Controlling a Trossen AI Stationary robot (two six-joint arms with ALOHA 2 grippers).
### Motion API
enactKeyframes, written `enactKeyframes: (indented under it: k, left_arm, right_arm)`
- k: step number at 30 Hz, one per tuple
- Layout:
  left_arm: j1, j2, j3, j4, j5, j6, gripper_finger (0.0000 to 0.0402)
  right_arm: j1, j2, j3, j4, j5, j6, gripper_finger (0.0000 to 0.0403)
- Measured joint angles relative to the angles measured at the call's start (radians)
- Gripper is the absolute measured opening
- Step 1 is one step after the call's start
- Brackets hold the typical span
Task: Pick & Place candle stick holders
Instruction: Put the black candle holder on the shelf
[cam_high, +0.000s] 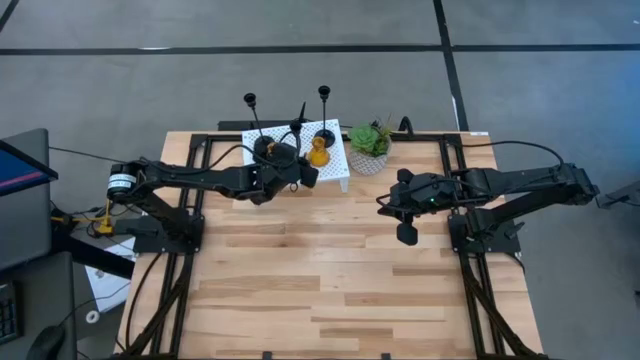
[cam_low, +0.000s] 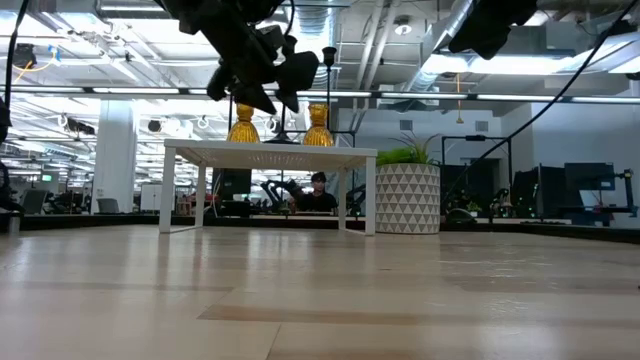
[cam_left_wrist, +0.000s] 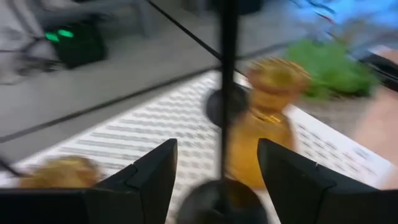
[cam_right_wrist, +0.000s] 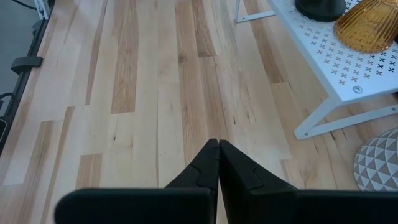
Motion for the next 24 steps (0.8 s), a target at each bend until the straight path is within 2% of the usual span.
enactKeyframes:
  k: [5, 24]
  left_arm:
    - [-0.006, 0.0, 0.0, 0.0, -0.166, -0.024, 0.0224]
    - [-0.03, 0.0, 0.0, 0.01, -0.17, -0.075, 0.0218]
  right_arm:
    - [0.0, 0.0, 0.0, 0.0, 0.0, 0.0, 0.0]
    - [0.0, 0.0, 0.0, 0.0, 0.0, 0.0, 0.0]
